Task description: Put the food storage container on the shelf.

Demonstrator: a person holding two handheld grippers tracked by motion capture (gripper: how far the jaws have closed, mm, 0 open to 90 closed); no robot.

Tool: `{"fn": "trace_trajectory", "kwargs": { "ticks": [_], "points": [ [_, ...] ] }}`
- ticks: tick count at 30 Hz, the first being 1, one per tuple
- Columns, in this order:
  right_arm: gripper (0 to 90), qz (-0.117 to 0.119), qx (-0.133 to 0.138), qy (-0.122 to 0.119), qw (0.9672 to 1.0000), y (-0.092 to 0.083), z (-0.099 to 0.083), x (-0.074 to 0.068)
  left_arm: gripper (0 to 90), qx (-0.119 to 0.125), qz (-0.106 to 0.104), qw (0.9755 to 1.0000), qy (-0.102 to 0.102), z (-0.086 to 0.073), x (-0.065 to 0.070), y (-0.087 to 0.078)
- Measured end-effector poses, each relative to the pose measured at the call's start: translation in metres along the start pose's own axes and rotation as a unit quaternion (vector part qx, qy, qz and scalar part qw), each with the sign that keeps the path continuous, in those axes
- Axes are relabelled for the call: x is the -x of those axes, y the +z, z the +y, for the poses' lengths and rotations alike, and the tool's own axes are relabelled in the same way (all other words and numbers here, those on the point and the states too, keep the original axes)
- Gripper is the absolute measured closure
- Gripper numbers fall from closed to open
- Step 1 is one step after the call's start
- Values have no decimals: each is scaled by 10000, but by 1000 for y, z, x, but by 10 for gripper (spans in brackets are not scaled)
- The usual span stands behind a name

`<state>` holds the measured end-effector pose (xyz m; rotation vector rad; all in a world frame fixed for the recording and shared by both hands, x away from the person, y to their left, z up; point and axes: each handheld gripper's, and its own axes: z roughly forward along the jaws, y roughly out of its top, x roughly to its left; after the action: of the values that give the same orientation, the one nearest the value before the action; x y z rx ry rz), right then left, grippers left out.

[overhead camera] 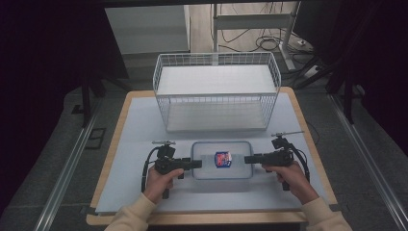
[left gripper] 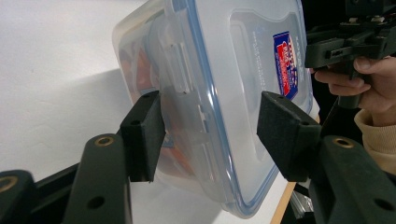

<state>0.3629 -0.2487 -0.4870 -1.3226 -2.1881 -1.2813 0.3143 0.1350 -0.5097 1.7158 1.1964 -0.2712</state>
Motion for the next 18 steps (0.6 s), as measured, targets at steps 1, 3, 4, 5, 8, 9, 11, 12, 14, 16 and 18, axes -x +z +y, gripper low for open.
{"fn": "trace_trajectory", "kwargs": {
  "ticks": [1,3,4,5,8,9,11,12,14,16,18],
  "points": [
    [466,-20,23,-35,10000,0,-1,-1,436,22,-12,10000,2,0,0,0],
    [474,-19,55,-51,10000,-1,-2,-2,449,36,-35,10000,14,-1,0,-1],
    [483,3,63,-36,10000,-3,-4,-2,455,70,-45,9999,82,-3,1,-3],
    [489,27,100,-54,9999,-3,-5,-2,459,78,-51,9999,109,-3,2,-3],
    [495,58,120,-49,9999,-5,-8,-3,469,95,-31,9999,135,-5,3,-4],
    [495,43,133,-75,9999,-5,-8,-4,470,96,-47,9999,133,-6,3,-5],
    [494,35,152,-89,9998,-5,-8,-5,479,95,-96,9999,103,-7,2,-6],
    [494,43,168,-80,9998,-5,-9,-4,482,101,-114,9998,93,-7,1,-6],
    [494,45,186,-75,9998,-5,-9,-5,483,110,-115,9998,92,-7,1,-6],
    [493,42,199,-67,9998,-5,-9,-5,484,122,-105,9998,77,-7,2,-6],
    [493,47,240,-53,9997,-5,-10,-5,484,134,-104,9998,83,-8,2,-6]
  ]
}}
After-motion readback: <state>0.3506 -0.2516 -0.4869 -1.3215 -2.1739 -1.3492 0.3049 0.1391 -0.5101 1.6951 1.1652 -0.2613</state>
